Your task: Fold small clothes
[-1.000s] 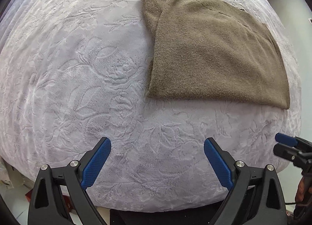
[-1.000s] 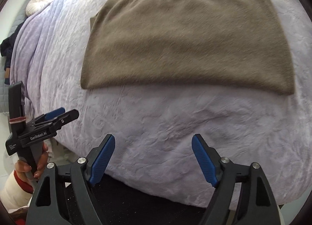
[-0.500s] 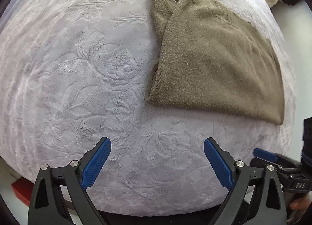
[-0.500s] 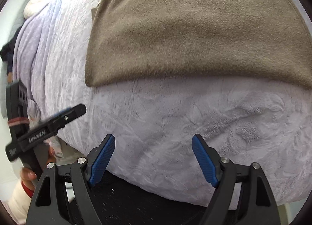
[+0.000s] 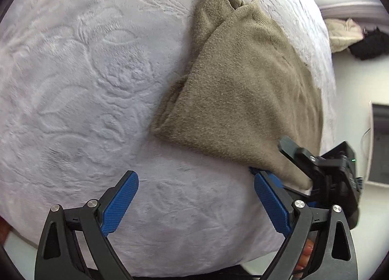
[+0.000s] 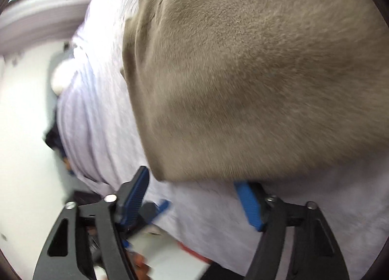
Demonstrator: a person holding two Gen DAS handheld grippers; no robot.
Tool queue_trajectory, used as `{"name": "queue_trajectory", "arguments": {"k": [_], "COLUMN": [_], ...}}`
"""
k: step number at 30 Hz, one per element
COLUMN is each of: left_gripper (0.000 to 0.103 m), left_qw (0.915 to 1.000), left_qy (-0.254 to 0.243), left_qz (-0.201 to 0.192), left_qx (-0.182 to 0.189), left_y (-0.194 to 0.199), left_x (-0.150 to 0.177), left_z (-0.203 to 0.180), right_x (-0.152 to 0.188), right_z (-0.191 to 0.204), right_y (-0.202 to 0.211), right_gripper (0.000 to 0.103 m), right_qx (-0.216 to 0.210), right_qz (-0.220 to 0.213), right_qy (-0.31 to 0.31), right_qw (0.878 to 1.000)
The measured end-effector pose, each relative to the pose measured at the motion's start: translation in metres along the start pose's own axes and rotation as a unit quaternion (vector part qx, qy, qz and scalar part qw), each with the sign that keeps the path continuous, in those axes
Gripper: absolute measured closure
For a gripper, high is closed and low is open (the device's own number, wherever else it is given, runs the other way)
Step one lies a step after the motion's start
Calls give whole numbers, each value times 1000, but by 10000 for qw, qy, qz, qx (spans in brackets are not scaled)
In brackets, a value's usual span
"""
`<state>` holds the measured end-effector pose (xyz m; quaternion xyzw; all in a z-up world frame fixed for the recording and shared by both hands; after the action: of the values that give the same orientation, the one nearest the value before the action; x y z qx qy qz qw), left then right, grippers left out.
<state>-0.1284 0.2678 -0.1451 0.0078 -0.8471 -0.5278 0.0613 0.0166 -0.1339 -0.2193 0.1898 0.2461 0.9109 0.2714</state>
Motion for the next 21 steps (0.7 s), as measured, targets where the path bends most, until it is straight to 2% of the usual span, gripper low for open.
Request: {"name": "queue_trajectory", "arguments": {"k": [2,3,4,9,12,18,21], "left_gripper": [6,6,6,6,6,6,6], "left_qw": [9997,9995,9992,9949,9907,9885,9893], "left_qy": [119,146,163,349,497,697,554], "left_qz": [2,-7,-14,-153,-262,-498,-761], "left_qx": [209,293,353,931,1237,1248,1118], "left_y": [-4,-6,-8,-13,-17,-25,-19], "left_x": [0,0,1,-6,-17,-36,-41], "left_z": [-3,-6,-10,-28,-38,-51,-60], "right_x": [-5,-8,-11,-14,-16,-11,-6], "right_z": [-4,-6,-5,21,32,21,19], "right_y": [-4,-6,-5,13,23,15,12], "right_gripper": [55,79,89,90,90,90,90], "right_qx": [-168,-163,-118,-670,-693,-618,-467], "right_qz": [-65,-80,-97,-272,-234,-75,44], "right_qy": [-208,-258,-260,185,347,194,251], "right_qw": [9996,9995,9995,9972,9967,9979,9986]}}
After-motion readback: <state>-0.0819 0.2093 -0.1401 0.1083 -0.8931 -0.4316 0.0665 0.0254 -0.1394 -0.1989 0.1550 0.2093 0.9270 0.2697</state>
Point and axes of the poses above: each gripper's, at about its wrist camera, not at the fingertips, and y roughly against the way its jaws point, z to its left, x to its underside, the point moved 1 cm from there along -y, roughly the way its jaws point, and after that the axes turned 6 degrees about -x, right-handed, at the moved point
